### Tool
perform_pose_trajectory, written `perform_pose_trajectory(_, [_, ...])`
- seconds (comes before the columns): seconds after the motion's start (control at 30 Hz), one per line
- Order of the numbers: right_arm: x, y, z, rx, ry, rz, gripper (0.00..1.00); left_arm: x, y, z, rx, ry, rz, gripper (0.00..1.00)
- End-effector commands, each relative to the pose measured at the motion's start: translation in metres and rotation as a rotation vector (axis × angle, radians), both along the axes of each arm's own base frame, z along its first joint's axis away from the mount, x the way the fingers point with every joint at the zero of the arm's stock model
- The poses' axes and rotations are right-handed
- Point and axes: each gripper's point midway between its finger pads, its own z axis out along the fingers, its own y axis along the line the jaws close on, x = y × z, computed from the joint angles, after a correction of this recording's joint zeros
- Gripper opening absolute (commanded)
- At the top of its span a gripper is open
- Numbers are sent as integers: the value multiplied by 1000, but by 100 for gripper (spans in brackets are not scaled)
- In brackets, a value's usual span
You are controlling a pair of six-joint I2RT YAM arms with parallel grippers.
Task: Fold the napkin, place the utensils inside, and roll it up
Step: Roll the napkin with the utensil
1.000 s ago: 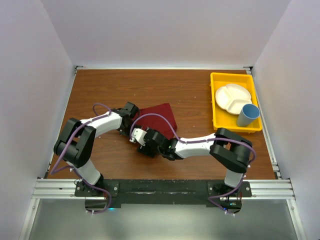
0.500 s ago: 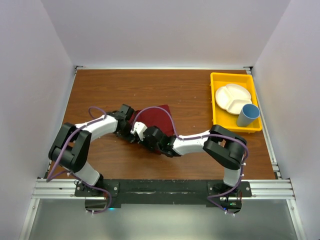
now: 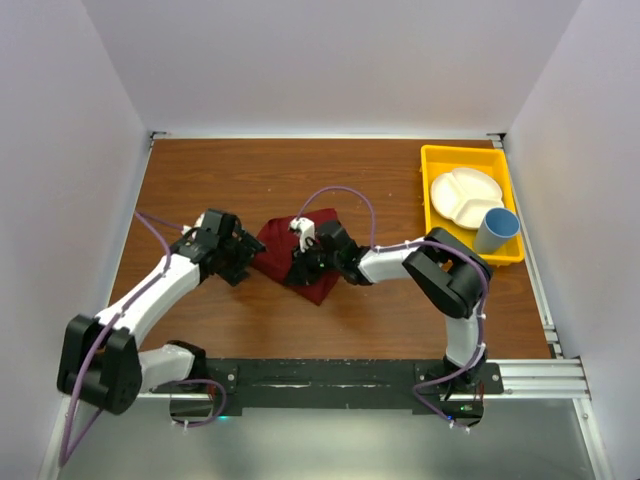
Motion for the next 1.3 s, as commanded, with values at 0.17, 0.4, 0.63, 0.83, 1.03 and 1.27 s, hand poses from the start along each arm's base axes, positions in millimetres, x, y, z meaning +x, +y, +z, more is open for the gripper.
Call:
perform_pose_trajectory(0.17, [-25, -25, -38, 180, 658, -62, 0, -1, -11, 8, -48, -187, -106, 88])
perform_pose_trajectory(0.4, [-25, -33, -53, 189, 746, -90, 0, 5, -31, -18, -96, -133, -70, 82])
perform_pose_trajectory(0.63, [-19, -32, -47, 176, 712, -85, 0, 12, -32, -43, -98, -107, 34, 79])
perform_pose_trajectory(0.83, [-18, -30, -48, 174, 711, -81, 0, 12, -39, -66, -37, 30, 90, 74])
perform_pose_trajectory(1.03, [-18, -31, -47, 171, 705, -71, 0, 0, -31, -85, 43, 150, 119, 58])
perform_pose_trajectory(1.27, [-12, -39, -46, 45, 627, -51, 0, -8, -29, -87, 77, 198, 78, 13])
